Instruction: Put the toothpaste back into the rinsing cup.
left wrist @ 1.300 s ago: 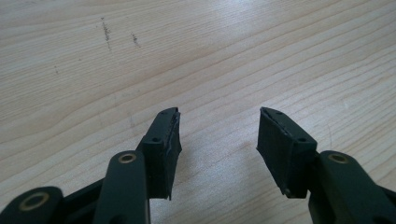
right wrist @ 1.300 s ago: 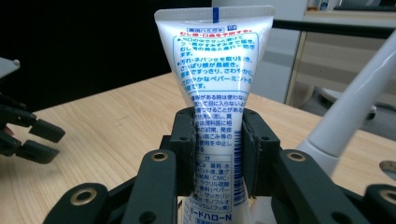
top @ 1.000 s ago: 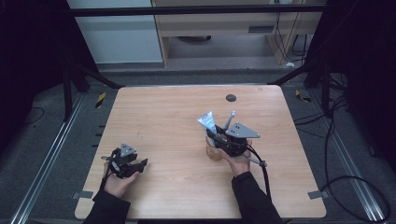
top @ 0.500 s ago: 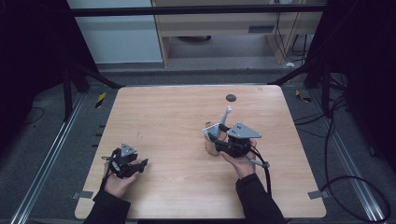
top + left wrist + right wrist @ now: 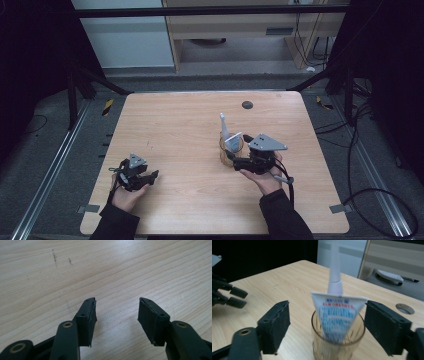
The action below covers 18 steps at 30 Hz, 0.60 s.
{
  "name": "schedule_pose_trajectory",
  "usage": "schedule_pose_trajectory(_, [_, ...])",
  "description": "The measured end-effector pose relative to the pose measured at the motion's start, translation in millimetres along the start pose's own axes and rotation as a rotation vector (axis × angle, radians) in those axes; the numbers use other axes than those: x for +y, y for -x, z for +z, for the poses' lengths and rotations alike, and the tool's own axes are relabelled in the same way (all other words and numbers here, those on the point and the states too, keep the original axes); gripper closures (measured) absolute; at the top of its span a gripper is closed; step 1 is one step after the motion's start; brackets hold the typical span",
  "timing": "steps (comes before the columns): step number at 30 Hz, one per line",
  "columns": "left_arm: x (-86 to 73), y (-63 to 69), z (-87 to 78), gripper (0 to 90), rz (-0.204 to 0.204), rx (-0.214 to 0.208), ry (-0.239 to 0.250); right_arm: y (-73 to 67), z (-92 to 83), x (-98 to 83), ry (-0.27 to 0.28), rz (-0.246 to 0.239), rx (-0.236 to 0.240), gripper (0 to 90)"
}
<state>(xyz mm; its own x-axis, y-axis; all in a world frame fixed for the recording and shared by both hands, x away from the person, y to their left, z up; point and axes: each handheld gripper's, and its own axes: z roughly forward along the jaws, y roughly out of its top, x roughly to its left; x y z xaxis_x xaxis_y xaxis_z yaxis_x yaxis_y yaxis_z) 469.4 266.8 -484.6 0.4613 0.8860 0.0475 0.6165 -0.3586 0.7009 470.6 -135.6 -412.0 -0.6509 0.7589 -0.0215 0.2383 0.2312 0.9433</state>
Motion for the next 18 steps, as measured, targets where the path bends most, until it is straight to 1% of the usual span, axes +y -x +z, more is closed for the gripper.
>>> schedule_pose_trajectory(4, [0.0, 1.0, 0.8, 47.1, 0.002, -0.003, 0.001, 6.1, -14.8, -12.3, -0.015, 0.026, -0.006, 15.0])
schedule_pose_trajectory(7, [0.1, 1.0, 0.7, 46.9, -0.001, -0.005, 0.002, 12.0, -25.0, -23.4, -0.041, 0.031, -0.024, 13.4])
schedule_pose_trajectory(9, [0.1, 0.4, 0.6, 46.7, 0.000, -0.007, -0.002, 16.3, -32.1, -31.0, -0.049, 0.040, -0.035, 13.3])
schedule_pose_trajectory(11, [0.0, 0.2, 0.7, 46.4, 0.001, -0.008, -0.002, 21.0, -38.6, -39.2, -0.063, 0.045, -0.053, 13.2])
schedule_pose_trajectory(16, [-0.2, 0.0, 0.6, 45.0, 0.005, -0.012, 0.000, 36.0, -50.9, -60.7, -0.106, 0.087, -0.099, 13.1])
schedule_pose_trajectory(18, [-0.5, -0.7, 0.8, 44.2, 0.006, -0.012, 0.003, 42.7, -54.3, -68.6, -0.130, 0.094, -0.125, 13.1])
